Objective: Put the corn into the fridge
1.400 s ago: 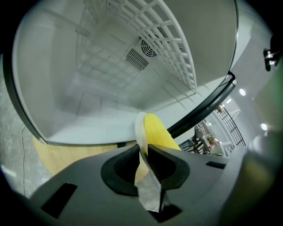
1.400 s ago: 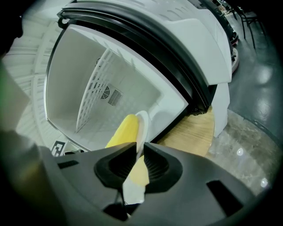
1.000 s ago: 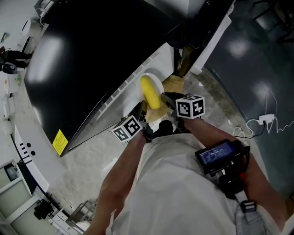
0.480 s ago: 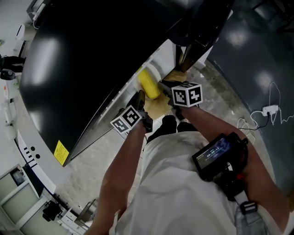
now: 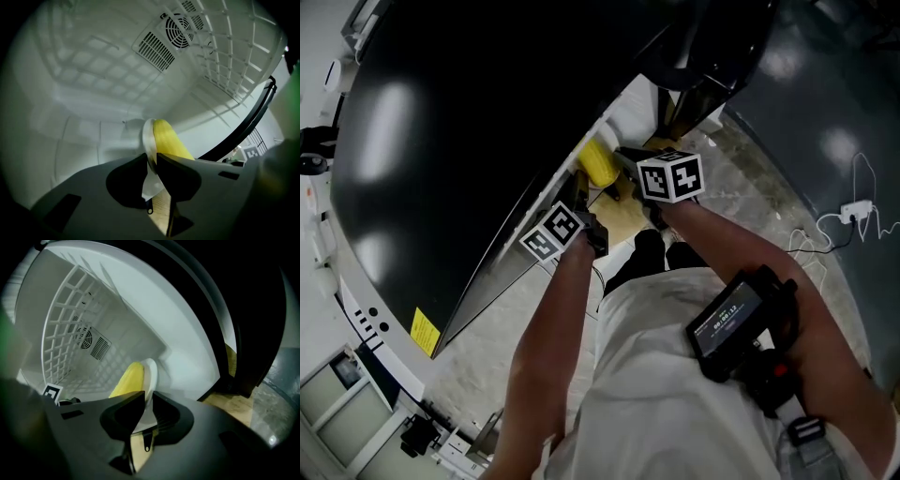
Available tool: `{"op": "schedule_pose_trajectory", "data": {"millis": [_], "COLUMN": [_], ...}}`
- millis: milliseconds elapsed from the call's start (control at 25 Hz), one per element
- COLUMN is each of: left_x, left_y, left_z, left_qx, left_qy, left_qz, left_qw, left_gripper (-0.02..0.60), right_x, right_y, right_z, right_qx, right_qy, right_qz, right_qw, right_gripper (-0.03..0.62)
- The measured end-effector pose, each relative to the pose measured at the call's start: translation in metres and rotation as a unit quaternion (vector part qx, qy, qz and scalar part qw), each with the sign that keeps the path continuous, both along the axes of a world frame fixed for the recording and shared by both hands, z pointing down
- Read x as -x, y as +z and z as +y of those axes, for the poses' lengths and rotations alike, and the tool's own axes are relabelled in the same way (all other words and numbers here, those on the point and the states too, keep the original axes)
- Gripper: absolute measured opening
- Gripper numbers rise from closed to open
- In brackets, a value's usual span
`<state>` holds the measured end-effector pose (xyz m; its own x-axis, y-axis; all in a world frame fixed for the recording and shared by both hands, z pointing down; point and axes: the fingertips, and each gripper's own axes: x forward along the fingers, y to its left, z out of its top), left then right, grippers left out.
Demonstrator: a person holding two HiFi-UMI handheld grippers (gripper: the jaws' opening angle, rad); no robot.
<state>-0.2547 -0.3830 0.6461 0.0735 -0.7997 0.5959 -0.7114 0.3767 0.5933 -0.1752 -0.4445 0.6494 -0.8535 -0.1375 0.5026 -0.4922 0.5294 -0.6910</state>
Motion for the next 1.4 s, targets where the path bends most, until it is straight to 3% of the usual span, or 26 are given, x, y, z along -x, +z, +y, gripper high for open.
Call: {"op": "schedule_pose_trajectory", "data": {"millis": [720,1080,1240,1400], "left_x": [0.014,0.026,0.027,0.029], "left_y": [0.009,0.023,0.009,0.010], "left_z": [-0.027,-0.026,-0.038,-0.041], "left_qx": [-0.003,0.021,0.017,0.023], "left_qy": [0.021,-0.008,0.023,0.036], "left_qz": [-0.050,-0.047,-0.092,-0.107], "left_qw": [0.9985,0.9986,0.9954,0.9934], "left_gripper": [0.063,0.064,0.066,0.066], "right_x": [0.018,0.029,0.032,0.033], "right_y": [0.010,0.010,0.012,0.012], "right_z": [-0.026,-0.034,-0.035,-0.036], "right_qx": [-0.033,-0.048,-0.061,-0.074], "right_qy": [0.008,0.012,0.007,-0.002], "right_qz": [0.030,0.047,0.064,0.075], "right_qw": [0.999,0.998,0.996,0.994], "right_gripper": [0.049,0.049,0.049,0.049]}}
